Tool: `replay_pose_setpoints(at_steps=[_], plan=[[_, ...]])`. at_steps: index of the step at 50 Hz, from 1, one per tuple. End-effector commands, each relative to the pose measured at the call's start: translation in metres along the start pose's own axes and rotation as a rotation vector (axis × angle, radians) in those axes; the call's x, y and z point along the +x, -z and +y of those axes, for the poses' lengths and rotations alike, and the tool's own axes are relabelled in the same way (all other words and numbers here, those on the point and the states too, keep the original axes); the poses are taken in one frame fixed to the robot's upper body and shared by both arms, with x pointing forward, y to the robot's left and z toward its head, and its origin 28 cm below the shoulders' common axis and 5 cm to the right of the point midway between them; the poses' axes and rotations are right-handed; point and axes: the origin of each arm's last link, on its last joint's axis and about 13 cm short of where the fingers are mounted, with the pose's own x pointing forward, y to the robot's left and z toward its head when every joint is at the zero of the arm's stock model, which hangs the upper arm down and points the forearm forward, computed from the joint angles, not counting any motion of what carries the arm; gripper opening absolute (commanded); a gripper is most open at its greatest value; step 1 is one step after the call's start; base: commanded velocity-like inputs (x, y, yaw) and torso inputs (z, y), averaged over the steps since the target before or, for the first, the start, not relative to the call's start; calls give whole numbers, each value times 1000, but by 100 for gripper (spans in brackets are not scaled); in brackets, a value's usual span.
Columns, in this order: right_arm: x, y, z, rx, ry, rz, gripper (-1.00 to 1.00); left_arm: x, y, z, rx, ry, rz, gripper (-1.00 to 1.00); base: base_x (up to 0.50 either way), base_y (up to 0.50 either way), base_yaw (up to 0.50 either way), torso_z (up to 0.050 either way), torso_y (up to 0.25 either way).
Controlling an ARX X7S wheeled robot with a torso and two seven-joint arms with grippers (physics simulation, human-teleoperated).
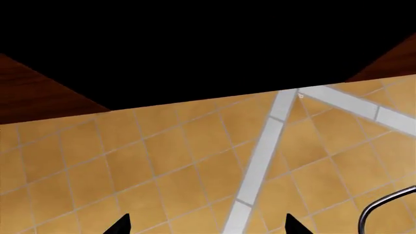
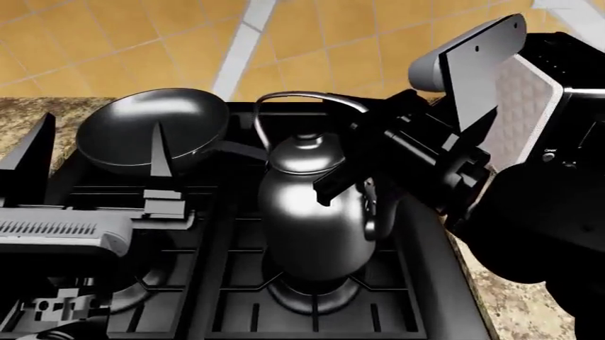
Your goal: Pick the kettle from the counter and place it on a stove burner. Then turn the burner on.
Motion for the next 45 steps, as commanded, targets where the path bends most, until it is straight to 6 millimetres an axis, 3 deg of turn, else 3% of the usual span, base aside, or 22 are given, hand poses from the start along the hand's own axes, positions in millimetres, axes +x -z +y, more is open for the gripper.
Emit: replay_pose_setpoints(at_steps=[1, 45], plan=[[5, 8, -1, 29, -2, -26, -100, 0, 0, 1, -1, -2, -1, 100, 0, 0, 0, 0, 0], [2, 50, 6, 109, -47, 28, -100, -1, -1, 2, -6, -6, -4, 100, 0, 0, 0, 0, 0]])
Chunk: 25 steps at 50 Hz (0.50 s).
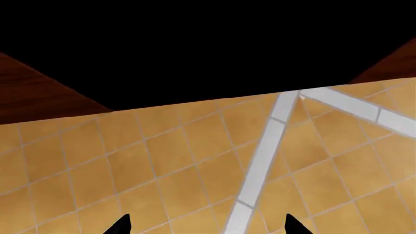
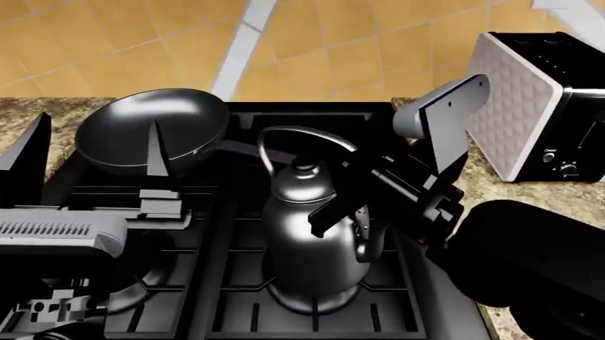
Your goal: Pick the kettle from the counter and place it on a stove burner. Then turn the burner on.
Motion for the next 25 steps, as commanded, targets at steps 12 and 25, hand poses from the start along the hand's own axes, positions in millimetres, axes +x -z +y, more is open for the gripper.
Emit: replay_pose_setpoints(at_steps=[12, 25], plan=[[1, 22, 0, 57, -16, -15, -100, 0, -1, 1, -1, -1, -2, 100, 0, 0, 0, 0, 0], [-5, 32, -4, 84, 19, 9, 100, -1, -1, 1, 1, -2, -3, 100, 0, 0, 0, 0, 0]])
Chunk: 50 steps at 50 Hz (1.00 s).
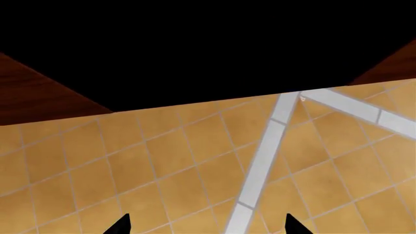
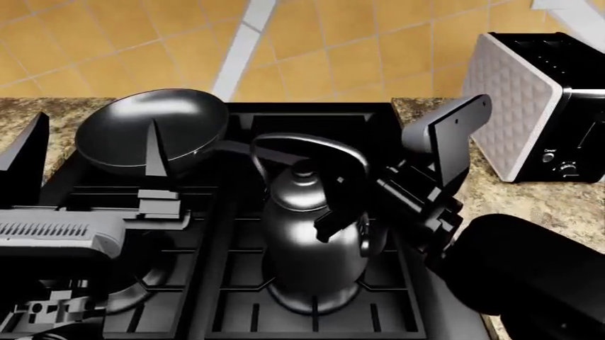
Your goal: Pick the kettle from the counter and place it on a stove burner. Then turn the burner on.
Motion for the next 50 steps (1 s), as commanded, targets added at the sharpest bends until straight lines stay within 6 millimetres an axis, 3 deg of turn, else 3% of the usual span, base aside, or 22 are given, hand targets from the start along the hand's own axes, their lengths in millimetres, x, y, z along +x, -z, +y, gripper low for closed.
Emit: replay_pose_setpoints(at_steps=[1, 34, 50], plan=[[-4, 13, -1, 32, 18, 41, 100, 0, 0, 0, 1, -1, -1, 100, 0, 0, 0, 0, 0], [-18, 11, -5, 45, 42, 41, 100, 0, -1, 1, -1, -5, -2, 100, 0, 0, 0, 0, 0], [-23, 21, -7, 55, 43, 58, 100, -1, -1, 1, -1, -6, -4, 100, 0, 0, 0, 0, 0]])
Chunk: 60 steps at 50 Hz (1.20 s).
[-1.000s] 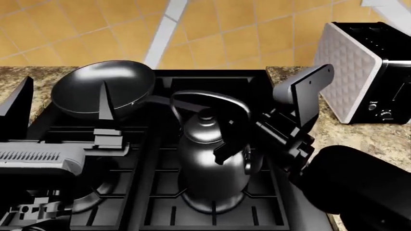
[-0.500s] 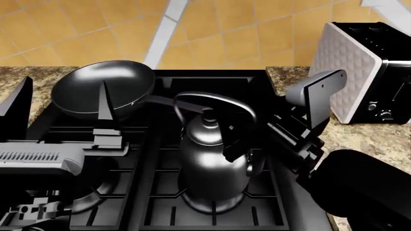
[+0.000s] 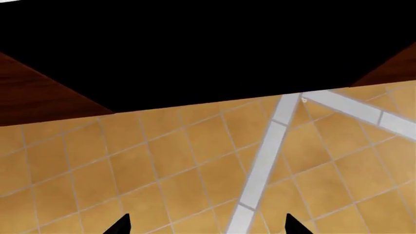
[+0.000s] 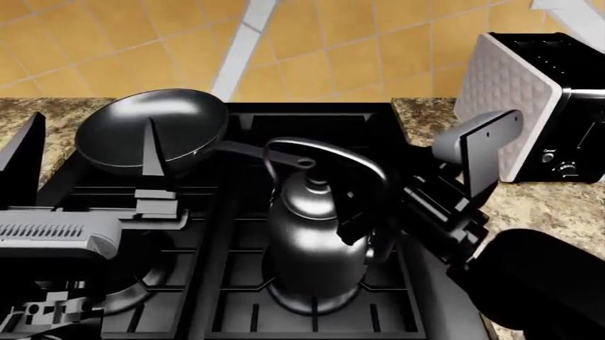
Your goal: Pick the kettle from the counter and place it on a stove burner. Then turn the burner on.
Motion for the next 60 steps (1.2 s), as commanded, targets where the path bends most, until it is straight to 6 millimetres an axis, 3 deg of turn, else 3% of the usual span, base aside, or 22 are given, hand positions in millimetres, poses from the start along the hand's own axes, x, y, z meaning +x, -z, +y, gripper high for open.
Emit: replay_pose_setpoints(at_steps=[1, 33, 47, 60], plan=[[-4, 13, 3, 34, -37, 57, 100, 0, 0, 0, 0, -1, -1, 100, 0, 0, 0, 0, 0], [-18, 17, 1, 10, -18, 88, 100, -1, -1, 1, -4, -6, -4, 100, 0, 0, 0, 0, 0], [-19, -8, 9, -123, -29, 203, 100, -1, -2, 1, -4, -6, -6, 100, 0, 0, 0, 0, 0], [-25, -17, 10, -142, -10, 184, 100, -1, -3, 1, -4, -7, -8, 100, 0, 0, 0, 0, 0]])
